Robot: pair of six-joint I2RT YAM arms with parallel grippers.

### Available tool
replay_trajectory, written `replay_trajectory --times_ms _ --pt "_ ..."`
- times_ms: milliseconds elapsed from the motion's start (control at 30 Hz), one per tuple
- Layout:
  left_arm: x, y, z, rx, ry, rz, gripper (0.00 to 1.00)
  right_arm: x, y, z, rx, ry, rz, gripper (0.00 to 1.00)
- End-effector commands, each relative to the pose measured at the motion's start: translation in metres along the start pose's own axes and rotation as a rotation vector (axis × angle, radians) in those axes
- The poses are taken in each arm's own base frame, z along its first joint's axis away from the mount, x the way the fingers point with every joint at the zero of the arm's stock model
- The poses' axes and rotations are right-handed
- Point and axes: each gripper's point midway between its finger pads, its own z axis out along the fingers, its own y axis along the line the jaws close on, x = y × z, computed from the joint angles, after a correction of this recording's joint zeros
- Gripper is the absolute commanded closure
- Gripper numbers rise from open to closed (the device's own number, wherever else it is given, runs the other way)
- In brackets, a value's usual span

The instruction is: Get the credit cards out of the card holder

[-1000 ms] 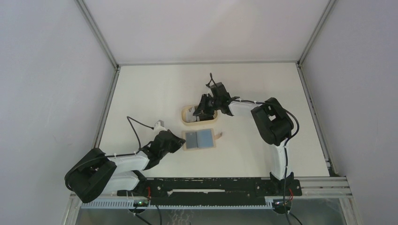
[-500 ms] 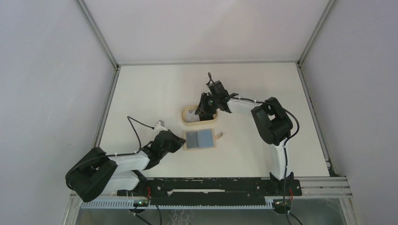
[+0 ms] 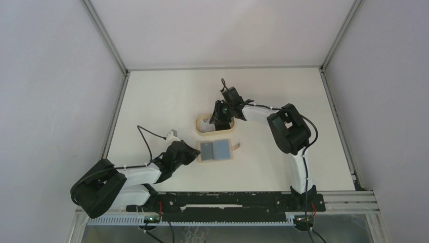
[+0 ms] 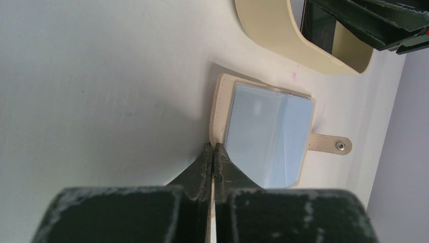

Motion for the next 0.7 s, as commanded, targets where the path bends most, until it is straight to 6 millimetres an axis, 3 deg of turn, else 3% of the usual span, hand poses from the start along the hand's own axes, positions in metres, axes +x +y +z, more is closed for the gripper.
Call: replay_trajectory --times_ms 0,200,367,467,667 --pt "0.037 0.093 -0.018 -0.302 0.148 0.124 1.0 -0.009 0.006 0.002 0.011 -0.026 -0.045 0.59" --pt "0.038 0.094 -0.019 -0.303 0.152 0.126 1.0 -0.007 -0.006 -0.002 0.065 -0.023 -0.072 0.59" --pt "0.037 0.094 -0.019 -0.3 0.15 0.125 1.0 -0.01 -0.003 -0.007 0.059 -0.031 -0.09 0.59" --pt "0.037 0.092 -0.019 -0.295 0.148 0.125 1.0 -0.021 0.022 -0.019 -0.02 -0.07 -0.148 0.58" --pt "0.029 0.076 -0.022 -0.238 0.127 0.137 1.0 -0.045 0.088 -0.08 -0.169 -0.201 -0.27 0.51"
